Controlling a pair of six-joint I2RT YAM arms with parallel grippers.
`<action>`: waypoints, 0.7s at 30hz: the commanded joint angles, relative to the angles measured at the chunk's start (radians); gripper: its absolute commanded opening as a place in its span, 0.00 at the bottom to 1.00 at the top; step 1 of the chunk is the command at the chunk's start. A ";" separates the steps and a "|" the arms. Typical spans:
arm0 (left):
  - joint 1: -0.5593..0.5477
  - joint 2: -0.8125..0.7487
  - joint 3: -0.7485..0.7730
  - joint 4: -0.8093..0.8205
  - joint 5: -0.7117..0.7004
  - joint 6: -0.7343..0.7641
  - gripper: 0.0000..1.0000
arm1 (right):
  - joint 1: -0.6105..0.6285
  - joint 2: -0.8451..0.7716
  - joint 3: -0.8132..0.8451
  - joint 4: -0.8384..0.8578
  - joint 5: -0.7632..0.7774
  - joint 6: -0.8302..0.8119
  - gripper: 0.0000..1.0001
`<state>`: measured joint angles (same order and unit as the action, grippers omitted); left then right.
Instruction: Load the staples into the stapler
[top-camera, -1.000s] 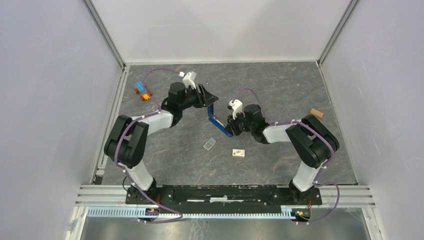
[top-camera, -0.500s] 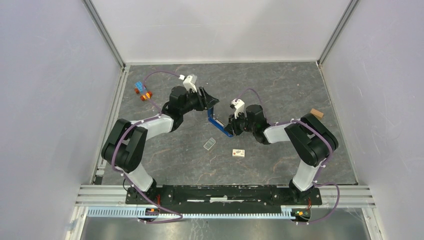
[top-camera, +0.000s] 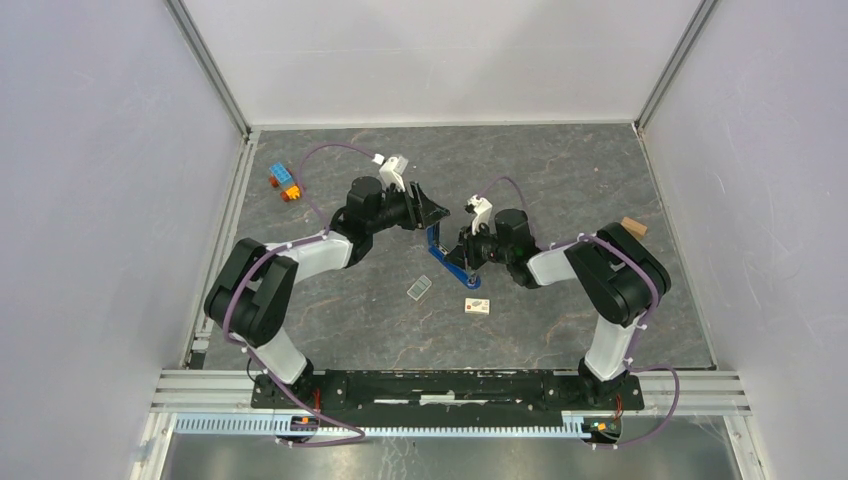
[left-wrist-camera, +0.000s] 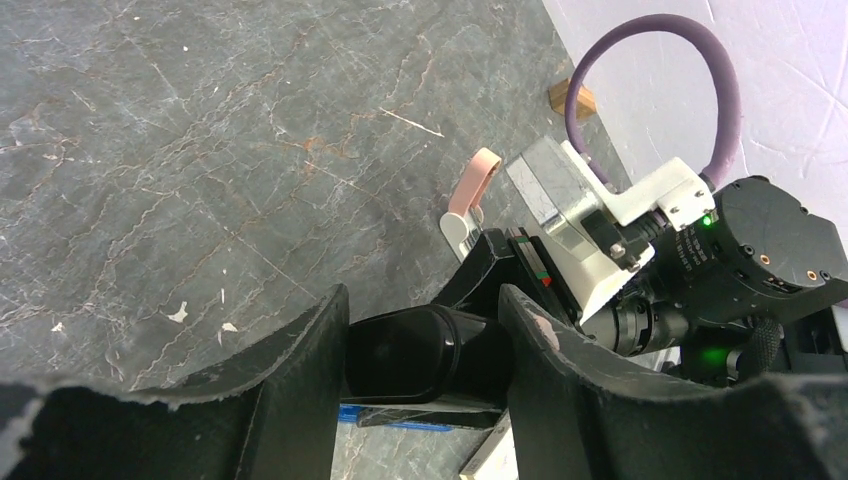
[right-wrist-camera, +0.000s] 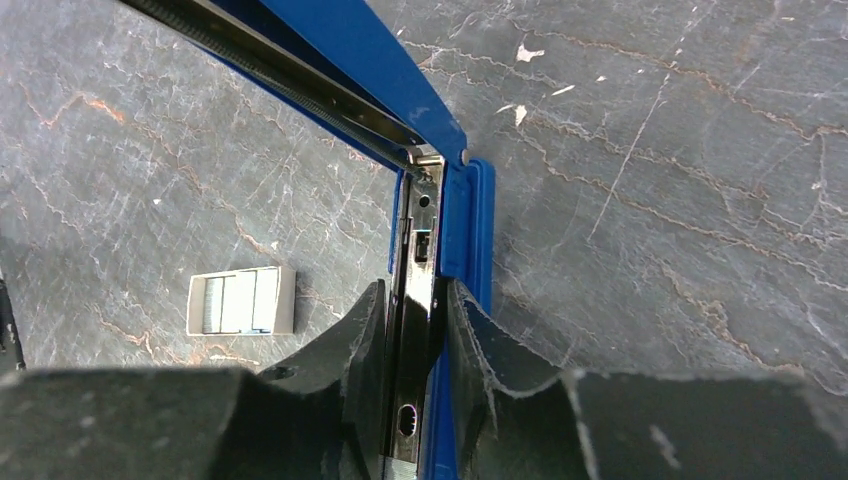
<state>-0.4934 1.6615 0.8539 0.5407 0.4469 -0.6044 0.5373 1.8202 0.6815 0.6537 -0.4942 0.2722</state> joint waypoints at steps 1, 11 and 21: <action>-0.040 -0.003 -0.011 -0.094 0.108 -0.020 0.59 | -0.009 0.036 -0.018 0.092 -0.035 0.035 0.26; -0.043 -0.051 0.055 -0.185 0.099 0.042 0.64 | -0.018 0.053 -0.044 0.150 -0.064 0.051 0.21; -0.044 -0.029 0.080 -0.200 0.131 0.040 0.69 | -0.018 0.055 -0.056 0.151 -0.077 0.037 0.20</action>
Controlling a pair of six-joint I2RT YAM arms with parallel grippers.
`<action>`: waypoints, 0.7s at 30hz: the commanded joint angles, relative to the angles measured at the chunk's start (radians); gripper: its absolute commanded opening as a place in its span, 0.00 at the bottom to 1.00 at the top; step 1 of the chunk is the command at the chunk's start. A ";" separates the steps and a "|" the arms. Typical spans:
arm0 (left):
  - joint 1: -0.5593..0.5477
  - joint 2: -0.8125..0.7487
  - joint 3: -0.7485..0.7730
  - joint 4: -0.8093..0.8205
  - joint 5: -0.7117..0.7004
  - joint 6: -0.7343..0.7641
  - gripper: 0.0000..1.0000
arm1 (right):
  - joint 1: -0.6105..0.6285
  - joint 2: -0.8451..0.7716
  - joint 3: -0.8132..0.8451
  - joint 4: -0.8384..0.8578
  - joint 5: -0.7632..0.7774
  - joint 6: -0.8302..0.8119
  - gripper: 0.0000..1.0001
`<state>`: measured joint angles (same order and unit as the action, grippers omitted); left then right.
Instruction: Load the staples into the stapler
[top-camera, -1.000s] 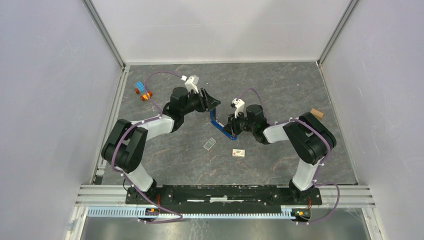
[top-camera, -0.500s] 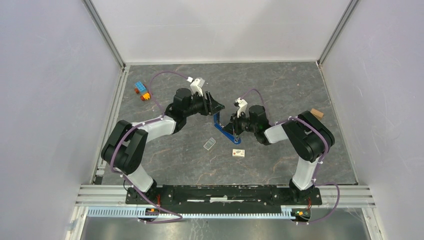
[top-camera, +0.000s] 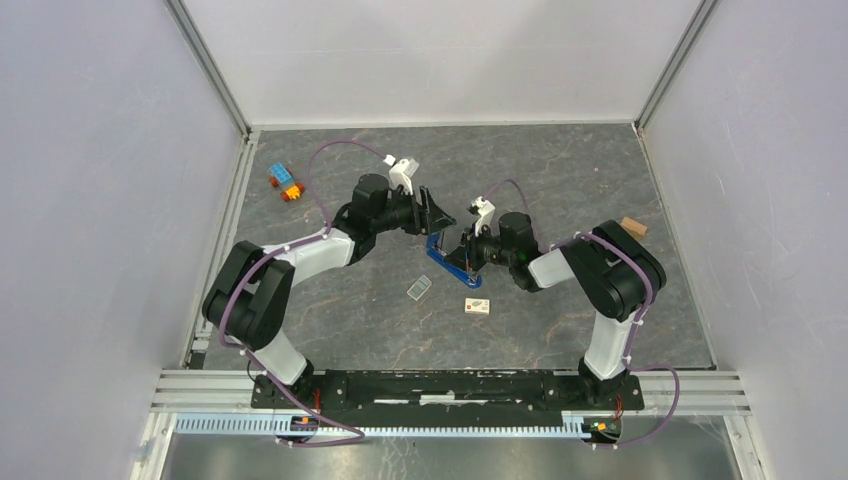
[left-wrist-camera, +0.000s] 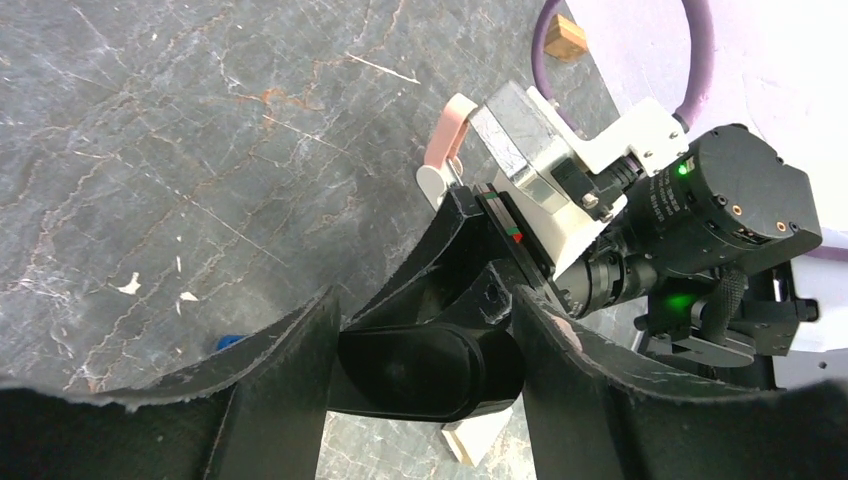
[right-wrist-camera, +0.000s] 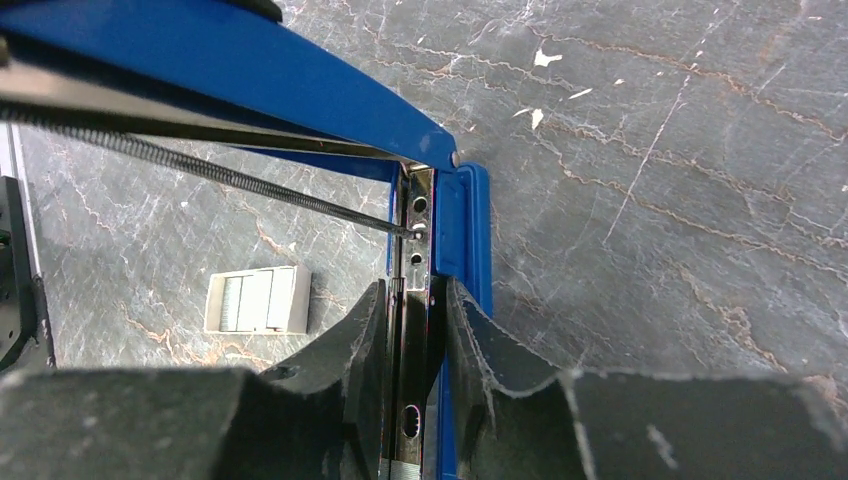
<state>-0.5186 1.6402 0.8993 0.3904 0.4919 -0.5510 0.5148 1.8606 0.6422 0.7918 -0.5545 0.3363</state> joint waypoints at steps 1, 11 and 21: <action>-0.018 -0.005 0.039 -0.050 0.091 -0.017 0.69 | 0.005 0.012 -0.018 0.011 -0.015 -0.027 0.20; -0.017 -0.026 0.064 -0.073 0.089 -0.015 0.71 | 0.004 0.011 0.009 -0.017 -0.022 -0.031 0.19; -0.008 -0.141 -0.011 -0.185 -0.094 0.066 0.71 | 0.004 -0.014 0.025 -0.072 -0.011 -0.029 0.29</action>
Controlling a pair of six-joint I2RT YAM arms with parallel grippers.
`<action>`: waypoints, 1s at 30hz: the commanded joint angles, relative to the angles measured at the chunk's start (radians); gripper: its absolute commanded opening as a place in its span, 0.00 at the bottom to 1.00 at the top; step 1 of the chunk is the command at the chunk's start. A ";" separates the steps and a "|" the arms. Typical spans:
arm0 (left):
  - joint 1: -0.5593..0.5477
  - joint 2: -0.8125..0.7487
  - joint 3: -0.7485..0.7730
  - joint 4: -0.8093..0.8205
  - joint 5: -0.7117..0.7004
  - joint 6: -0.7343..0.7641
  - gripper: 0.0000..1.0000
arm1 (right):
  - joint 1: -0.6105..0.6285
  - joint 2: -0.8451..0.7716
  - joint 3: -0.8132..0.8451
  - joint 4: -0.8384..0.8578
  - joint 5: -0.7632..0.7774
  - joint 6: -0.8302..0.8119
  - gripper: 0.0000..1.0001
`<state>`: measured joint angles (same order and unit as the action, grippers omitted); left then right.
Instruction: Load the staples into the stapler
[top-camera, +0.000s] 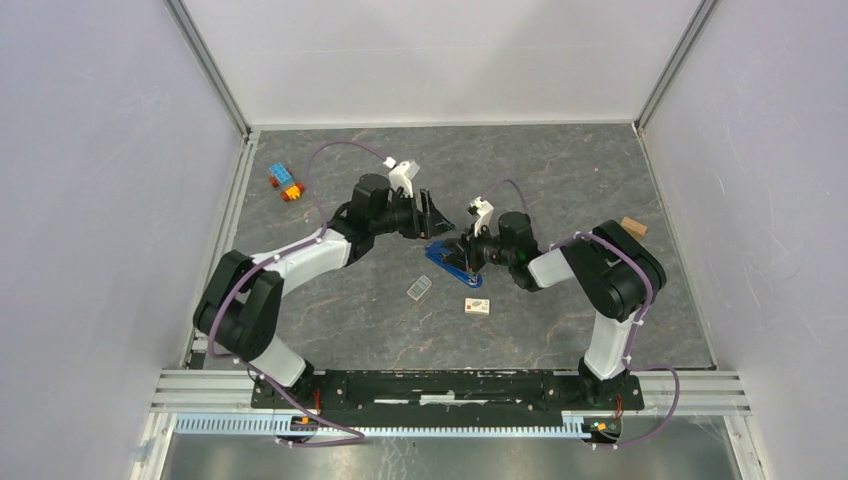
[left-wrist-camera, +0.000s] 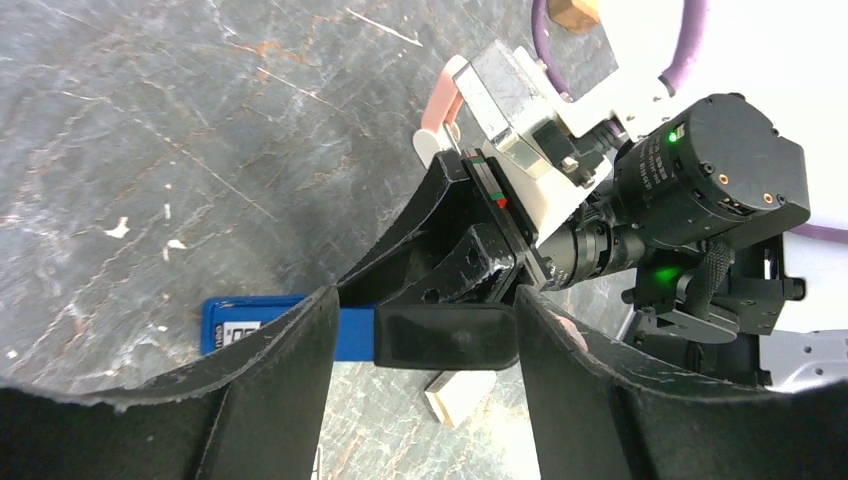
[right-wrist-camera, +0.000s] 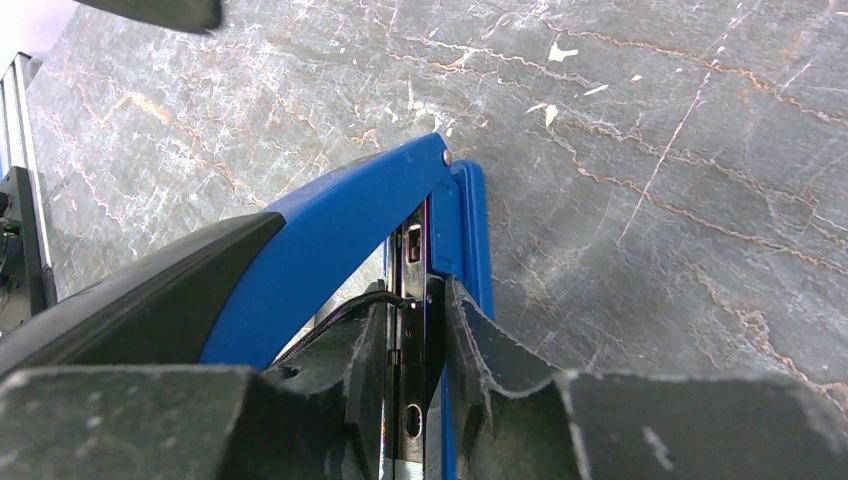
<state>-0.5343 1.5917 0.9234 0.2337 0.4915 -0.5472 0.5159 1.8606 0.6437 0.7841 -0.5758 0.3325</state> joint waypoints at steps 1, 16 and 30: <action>0.012 -0.105 -0.051 -0.026 -0.100 0.064 0.71 | 0.002 -0.022 0.025 -0.076 0.011 -0.031 0.30; 0.022 -0.126 -0.127 -0.003 -0.095 0.006 0.69 | -0.016 -0.122 0.023 -0.219 0.016 -0.078 0.40; 0.025 -0.070 -0.094 -0.135 -0.226 0.019 0.69 | -0.086 -0.236 0.024 -0.476 0.014 -0.178 0.41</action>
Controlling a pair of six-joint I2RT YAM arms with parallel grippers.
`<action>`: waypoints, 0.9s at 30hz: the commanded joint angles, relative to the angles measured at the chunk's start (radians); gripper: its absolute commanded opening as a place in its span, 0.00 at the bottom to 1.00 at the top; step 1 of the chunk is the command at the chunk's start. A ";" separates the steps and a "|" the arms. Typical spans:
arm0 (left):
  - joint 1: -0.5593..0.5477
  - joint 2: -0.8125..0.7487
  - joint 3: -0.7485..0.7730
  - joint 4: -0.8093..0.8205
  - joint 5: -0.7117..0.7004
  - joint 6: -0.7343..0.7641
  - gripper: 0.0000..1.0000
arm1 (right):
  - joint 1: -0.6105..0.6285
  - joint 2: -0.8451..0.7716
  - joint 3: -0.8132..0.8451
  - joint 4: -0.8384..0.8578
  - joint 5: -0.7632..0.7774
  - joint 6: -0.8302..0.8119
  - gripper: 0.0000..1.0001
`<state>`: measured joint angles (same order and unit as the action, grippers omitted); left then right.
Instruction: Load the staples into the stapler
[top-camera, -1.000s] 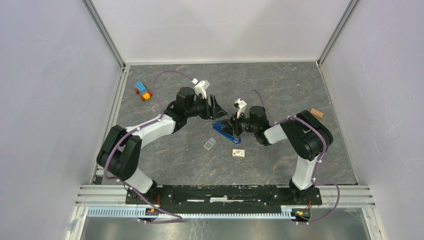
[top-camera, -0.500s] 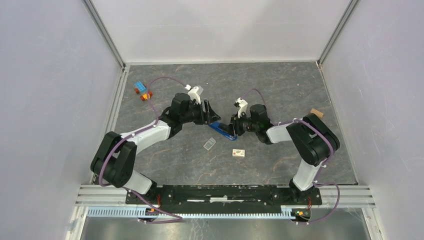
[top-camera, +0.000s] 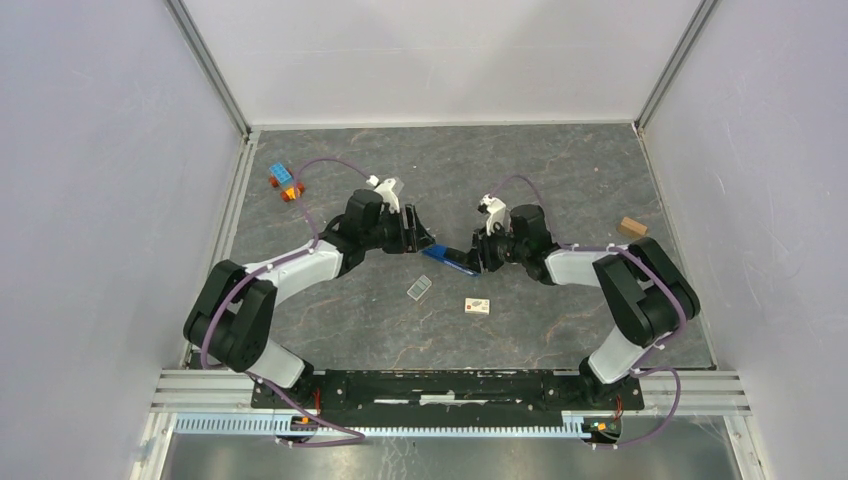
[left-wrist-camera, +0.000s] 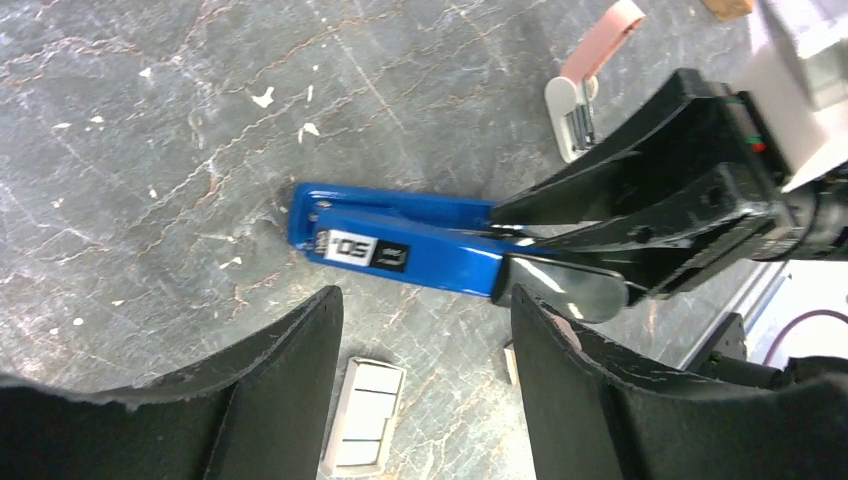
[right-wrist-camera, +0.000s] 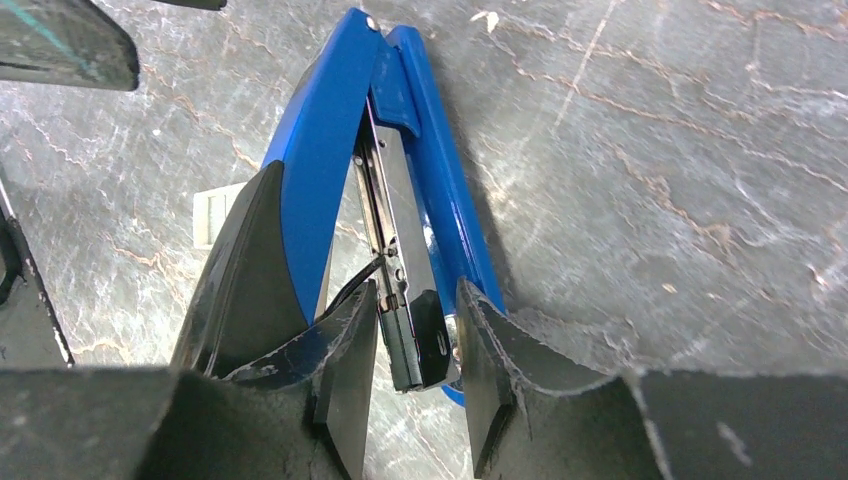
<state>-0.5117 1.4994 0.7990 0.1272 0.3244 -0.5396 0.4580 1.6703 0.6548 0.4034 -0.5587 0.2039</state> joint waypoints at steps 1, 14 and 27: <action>0.002 0.028 0.036 -0.035 -0.065 0.012 0.69 | -0.033 -0.051 0.016 -0.115 -0.010 -0.053 0.41; 0.005 0.120 0.106 -0.042 -0.026 -0.013 0.69 | -0.073 -0.078 -0.022 -0.169 -0.098 -0.040 0.47; 0.005 0.153 0.172 -0.081 -0.010 0.000 0.69 | -0.145 -0.202 0.036 -0.485 0.049 -0.086 0.50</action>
<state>-0.5117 1.6413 0.9237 0.0483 0.2970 -0.5404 0.3340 1.5246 0.6468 0.0715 -0.5926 0.1547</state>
